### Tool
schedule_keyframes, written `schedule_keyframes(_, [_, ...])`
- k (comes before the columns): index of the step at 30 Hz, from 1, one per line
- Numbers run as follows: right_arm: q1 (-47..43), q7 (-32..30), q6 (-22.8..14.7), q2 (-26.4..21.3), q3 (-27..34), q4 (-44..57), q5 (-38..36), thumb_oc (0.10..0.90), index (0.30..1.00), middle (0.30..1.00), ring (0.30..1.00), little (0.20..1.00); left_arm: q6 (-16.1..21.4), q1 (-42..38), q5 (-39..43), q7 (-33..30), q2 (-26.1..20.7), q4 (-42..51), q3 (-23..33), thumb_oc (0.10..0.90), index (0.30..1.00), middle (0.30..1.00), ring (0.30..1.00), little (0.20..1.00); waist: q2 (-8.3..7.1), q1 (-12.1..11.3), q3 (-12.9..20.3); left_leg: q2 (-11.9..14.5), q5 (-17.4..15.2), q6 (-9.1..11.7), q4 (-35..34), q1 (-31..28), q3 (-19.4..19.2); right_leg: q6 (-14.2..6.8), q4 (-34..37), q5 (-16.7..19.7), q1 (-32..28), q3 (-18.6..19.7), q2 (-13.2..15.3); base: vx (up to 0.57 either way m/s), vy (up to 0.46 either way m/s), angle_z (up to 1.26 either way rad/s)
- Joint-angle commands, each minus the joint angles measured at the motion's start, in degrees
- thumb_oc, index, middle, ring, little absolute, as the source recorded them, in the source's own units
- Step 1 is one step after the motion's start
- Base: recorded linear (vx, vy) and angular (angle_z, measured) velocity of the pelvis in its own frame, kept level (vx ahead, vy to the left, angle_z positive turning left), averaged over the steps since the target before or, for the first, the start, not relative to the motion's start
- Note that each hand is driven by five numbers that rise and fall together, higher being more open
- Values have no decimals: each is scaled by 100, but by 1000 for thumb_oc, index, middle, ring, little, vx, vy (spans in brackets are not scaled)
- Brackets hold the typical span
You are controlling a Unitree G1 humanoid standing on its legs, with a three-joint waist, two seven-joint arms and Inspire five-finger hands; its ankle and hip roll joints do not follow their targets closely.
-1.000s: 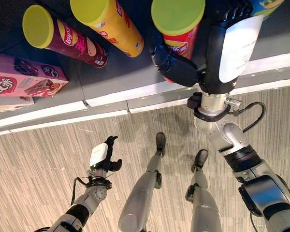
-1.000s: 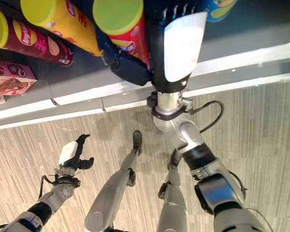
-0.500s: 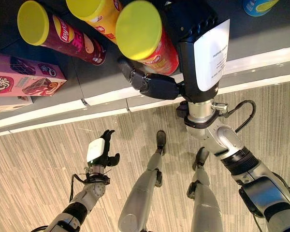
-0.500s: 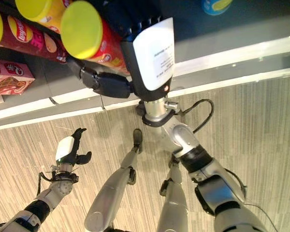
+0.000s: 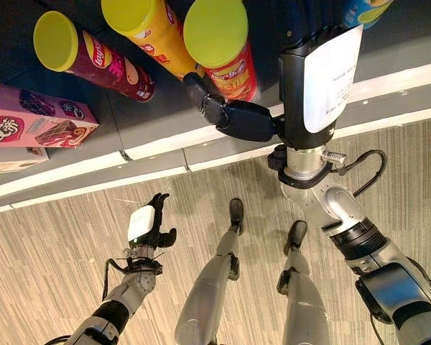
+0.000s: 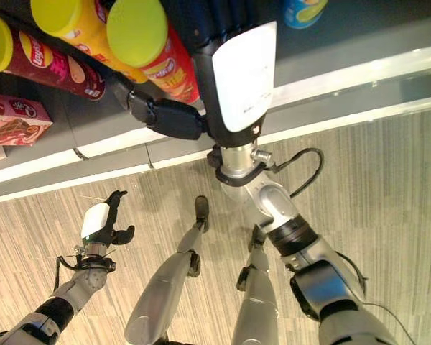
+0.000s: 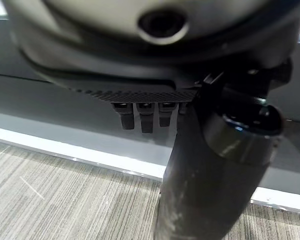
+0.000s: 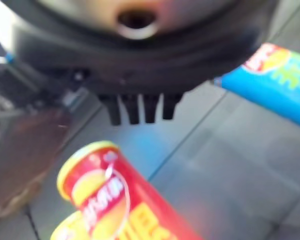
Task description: Put the goods on the table back onto the shelves and tidy them up.
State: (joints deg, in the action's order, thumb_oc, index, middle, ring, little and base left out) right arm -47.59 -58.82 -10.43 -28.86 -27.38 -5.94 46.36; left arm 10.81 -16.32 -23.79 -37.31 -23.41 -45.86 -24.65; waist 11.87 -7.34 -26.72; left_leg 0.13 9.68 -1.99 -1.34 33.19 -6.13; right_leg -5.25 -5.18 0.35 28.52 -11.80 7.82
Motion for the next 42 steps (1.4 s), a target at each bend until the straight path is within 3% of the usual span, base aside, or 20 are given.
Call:
schedule_keyframes(1, [-198, -423, -128, 160, 149, 531, 312, 800, 900, 900, 900, 900, -146, -106, -62, -404, -230, -515, -3, 800, 900, 900, 900, 900, -320, -96, 433, 29, -983, 413, 799, 218, -218, -385, 541, 806, 268, 131, 681, -41, -27, -6])
schedule_keyframes(19, [1230, -499, -578, 592, -92, 302, -286, 800, 900, 900, 900, 900, -249, 151, 72, -250, 228, -1294, -23, 800, 900, 900, 900, 900, -697, 110, 762, 210, -843, 452, 379, -750, -224, -311, 543, 629, -495, 15, 592, -3, -22, -2])
schedule_keyframes(24, [2492, -365, -830, 465, -21, 106, -603, 800, 900, 900, 900, 900, -345, 494, 99, -165, 435, -1722, 224, 800, 900, 900, 900, 900, -993, 296, 1093, 350, -875, 493, 205, -1479, -271, -317, 553, 460, -1130, -50, 502, 88, -16, 9])
schedule_keyframes(28, [2949, -340, -895, 383, 67, 8, -668, 800, 900, 900, 900, 900, -382, 664, 69, -119, 530, -1876, 291, 800, 900, 900, 900, 900, -1079, 381, 1238, 405, -870, 512, 128, -1770, -297, -316, 571, 405, -1386, -66, 442, 104, -6, -4])
schedule_keyframes(29, [3669, -293, -960, 253, 257, -247, -726, 800, 900, 900, 900, 900, -468, 890, 7, -58, 647, -2194, 499, 800, 900, 900, 900, 900, -1202, 526, 1534, 512, -866, 557, 44, -2134, -338, -312, 550, 308, -1650, -67, 347, 125, -2, -4])
schedule_keyframes(33, [4258, -329, -1028, 141, 555, -424, -719, 800, 900, 900, 900, 900, -530, 1210, -44, -19, 751, -2447, 725, 800, 900, 900, 900, 900, -1282, 621, 1813, 577, -835, 589, -84, -2460, -364, -307, 554, 247, -1893, -65, 258, 122, -14, -2])
schedule_keyframes(36, [4788, -395, -972, 197, 850, -959, -791, 800, 900, 900, 900, 900, -550, 1491, -6, 59, 886, -2709, 941, 800, 900, 900, 900, 900, -1351, 699, 2056, 638, -865, 618, -151, -2785, -424, -304, 525, 161, -2121, -11, 162, 119, -21, -26])
schedule_keyframes(42, [5192, -502, -839, 735, 1010, -3740, -1111, 800, 900, 900, 900, 900, -413, 1934, 187, 216, 1090, -3146, 1136, 800, 900, 900, 900, 900, -1439, 778, 2538, 690, -969, 670, -269, -3387, -517, -291, 474, 17, -2546, 138, 14, 103, -40, -20])
